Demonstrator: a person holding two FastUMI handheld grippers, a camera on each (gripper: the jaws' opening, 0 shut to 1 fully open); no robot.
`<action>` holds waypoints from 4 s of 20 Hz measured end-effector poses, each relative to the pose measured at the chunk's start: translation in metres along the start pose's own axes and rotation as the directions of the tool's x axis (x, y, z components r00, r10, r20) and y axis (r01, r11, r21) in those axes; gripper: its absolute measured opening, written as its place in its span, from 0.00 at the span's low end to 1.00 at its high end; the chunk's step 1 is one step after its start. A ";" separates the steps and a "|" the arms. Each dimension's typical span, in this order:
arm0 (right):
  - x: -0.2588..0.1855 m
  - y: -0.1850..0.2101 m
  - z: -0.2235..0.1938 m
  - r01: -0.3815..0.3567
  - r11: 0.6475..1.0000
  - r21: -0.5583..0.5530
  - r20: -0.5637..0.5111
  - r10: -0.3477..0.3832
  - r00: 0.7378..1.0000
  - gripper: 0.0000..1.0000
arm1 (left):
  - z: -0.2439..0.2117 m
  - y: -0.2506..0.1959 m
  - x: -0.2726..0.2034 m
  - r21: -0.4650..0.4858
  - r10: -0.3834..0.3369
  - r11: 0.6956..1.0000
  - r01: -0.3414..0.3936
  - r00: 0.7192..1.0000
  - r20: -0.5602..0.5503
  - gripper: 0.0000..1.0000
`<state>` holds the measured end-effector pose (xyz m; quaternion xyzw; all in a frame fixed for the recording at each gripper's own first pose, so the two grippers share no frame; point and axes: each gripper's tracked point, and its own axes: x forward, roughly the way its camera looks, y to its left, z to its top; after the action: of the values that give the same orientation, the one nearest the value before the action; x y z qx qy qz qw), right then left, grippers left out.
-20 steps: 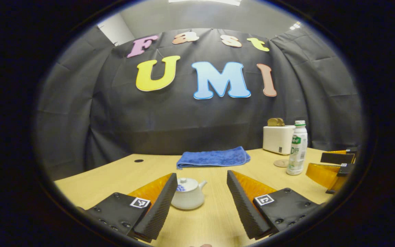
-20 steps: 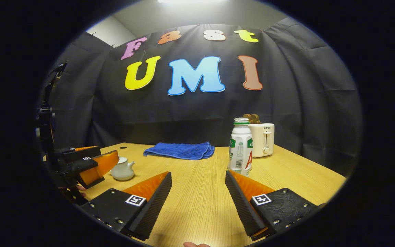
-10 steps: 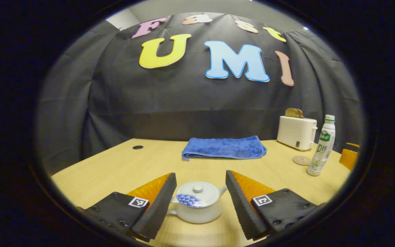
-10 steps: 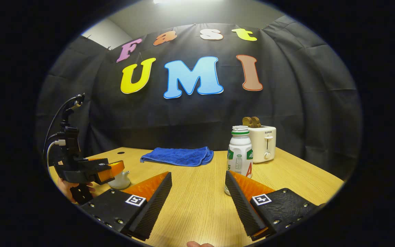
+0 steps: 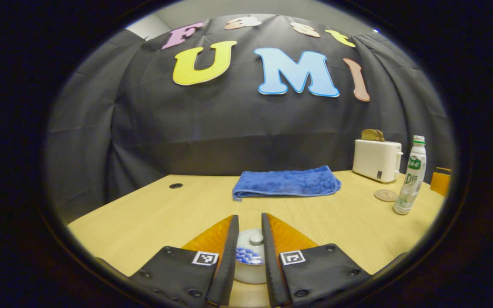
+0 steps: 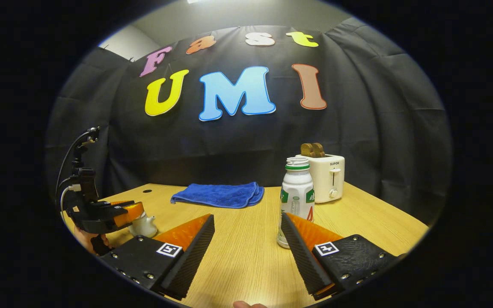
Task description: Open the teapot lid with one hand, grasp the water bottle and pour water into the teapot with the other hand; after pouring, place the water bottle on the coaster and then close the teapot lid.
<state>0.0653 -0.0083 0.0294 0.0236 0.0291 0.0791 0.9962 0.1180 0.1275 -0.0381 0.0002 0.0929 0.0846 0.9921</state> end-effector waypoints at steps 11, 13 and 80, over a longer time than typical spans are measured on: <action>0.006 -0.053 -0.003 0.120 0.992 -0.032 0.004 -0.120 0.993 0.97 | 0.034 -0.003 -0.009 0.065 -0.008 0.998 0.003 0.997 0.071 0.09; 0.015 -0.057 0.000 0.135 0.990 -0.033 0.015 -0.134 0.991 0.97 | 0.045 -0.006 -0.014 0.054 -0.023 0.998 0.018 0.996 0.085 0.13; 0.133 0.157 -0.015 -0.064 -0.057 -0.996 -0.072 0.155 0.985 0.70 | -0.024 -0.026 -0.249 0.016 -0.320 0.947 0.320 0.942 0.101 0.13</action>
<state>0.1712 0.1680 0.0148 -0.6988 -0.0702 0.1539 0.6950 -0.1236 0.0597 -0.0166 -0.0107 0.0405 -0.0779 0.9961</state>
